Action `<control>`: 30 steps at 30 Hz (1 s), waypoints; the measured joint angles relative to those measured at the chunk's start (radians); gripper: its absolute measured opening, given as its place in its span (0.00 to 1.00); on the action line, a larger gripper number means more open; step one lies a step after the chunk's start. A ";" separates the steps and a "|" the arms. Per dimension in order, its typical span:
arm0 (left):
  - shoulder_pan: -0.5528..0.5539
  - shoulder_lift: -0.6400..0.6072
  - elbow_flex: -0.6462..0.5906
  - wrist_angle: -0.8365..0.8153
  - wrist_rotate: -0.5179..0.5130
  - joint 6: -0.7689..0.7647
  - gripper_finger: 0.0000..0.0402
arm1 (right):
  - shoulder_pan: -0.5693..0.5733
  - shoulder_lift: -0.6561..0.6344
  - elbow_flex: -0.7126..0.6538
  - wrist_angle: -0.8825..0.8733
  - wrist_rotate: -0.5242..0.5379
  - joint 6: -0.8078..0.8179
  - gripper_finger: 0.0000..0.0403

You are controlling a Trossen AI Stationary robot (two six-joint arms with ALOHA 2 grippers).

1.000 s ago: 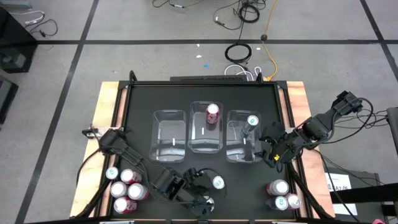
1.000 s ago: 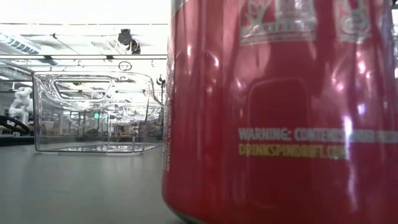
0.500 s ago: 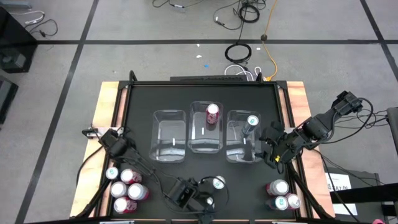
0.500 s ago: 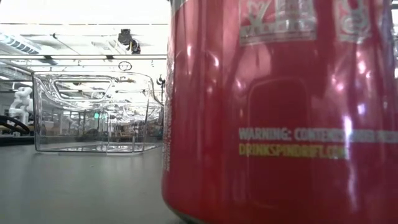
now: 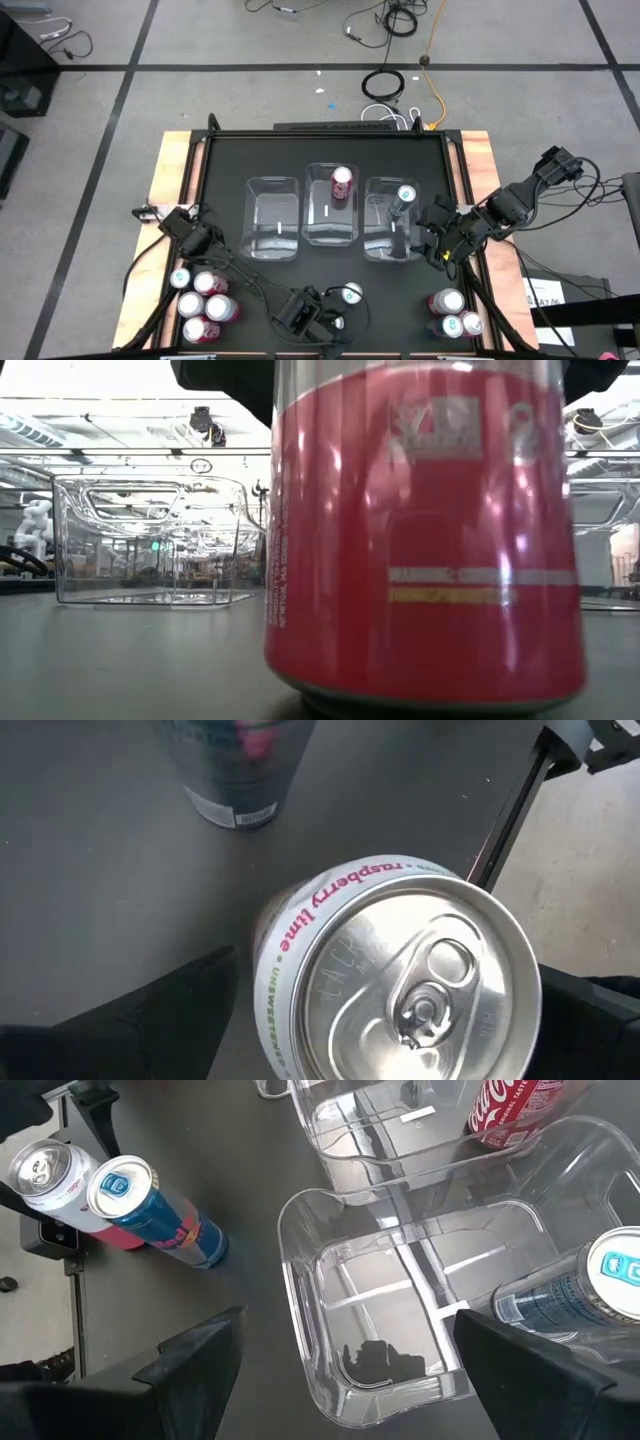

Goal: Sort soda cans
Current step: Put the bottom center white orange soda can into the middle left transparent bin

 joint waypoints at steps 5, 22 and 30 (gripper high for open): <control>0.000 0.006 0.000 0.004 -0.015 0.020 0.99 | 0.000 0.000 0.000 0.000 0.000 0.000 0.87; 0.001 0.006 0.000 -0.001 -0.049 0.020 0.80 | 0.000 0.000 0.000 0.000 0.000 -0.003 0.87; 0.001 0.006 0.011 -0.013 -0.049 0.019 0.83 | 0.000 0.000 0.000 0.000 0.000 -0.019 0.87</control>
